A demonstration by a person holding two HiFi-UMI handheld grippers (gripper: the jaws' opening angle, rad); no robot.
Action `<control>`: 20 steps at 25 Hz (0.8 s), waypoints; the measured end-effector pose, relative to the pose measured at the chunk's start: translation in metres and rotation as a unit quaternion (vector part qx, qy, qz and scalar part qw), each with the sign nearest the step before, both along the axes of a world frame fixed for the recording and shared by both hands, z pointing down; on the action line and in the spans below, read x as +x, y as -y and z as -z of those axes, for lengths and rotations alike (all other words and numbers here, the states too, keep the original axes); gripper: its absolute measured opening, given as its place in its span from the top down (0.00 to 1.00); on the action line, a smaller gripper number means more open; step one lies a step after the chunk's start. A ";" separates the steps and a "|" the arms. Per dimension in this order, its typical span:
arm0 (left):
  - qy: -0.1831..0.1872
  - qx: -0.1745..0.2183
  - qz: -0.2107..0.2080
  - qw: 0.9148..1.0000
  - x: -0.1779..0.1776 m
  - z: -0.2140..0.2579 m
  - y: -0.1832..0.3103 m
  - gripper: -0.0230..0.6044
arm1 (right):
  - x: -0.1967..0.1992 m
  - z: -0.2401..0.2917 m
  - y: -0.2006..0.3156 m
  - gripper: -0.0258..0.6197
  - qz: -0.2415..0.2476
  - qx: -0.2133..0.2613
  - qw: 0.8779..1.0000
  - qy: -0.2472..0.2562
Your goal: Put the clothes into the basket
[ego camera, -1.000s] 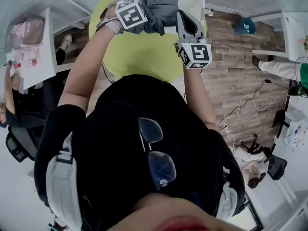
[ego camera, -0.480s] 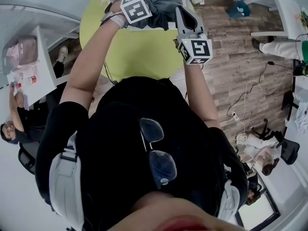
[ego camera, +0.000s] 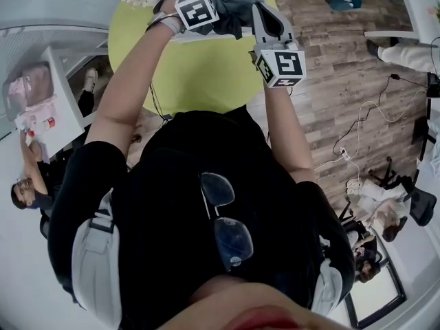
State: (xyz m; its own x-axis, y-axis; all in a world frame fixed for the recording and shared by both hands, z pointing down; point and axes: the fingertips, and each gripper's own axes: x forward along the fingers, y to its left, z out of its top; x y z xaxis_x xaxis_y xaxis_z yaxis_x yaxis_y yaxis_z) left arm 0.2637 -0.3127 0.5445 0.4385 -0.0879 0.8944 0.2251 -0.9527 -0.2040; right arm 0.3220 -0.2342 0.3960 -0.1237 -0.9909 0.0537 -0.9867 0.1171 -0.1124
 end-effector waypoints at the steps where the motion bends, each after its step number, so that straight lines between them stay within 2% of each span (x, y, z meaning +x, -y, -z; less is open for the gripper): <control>1: 0.006 -0.001 -0.001 1.000 0.001 -0.006 0.001 0.36 | 0.002 -0.004 0.002 0.92 -0.001 -0.003 1.000 0.001; 8: 0.011 -0.026 0.007 1.000 0.004 -0.045 0.013 0.35 | 0.006 -0.028 0.016 0.92 0.003 -0.026 1.000 0.005; 14: 0.038 -0.042 0.013 0.998 -0.003 -0.080 0.019 0.35 | 0.010 -0.046 0.029 0.92 0.010 -0.041 0.999 0.011; 20: 0.043 -0.068 0.030 0.996 -0.005 -0.114 0.020 0.35 | 0.011 -0.062 0.036 0.92 0.016 -0.053 0.998 0.021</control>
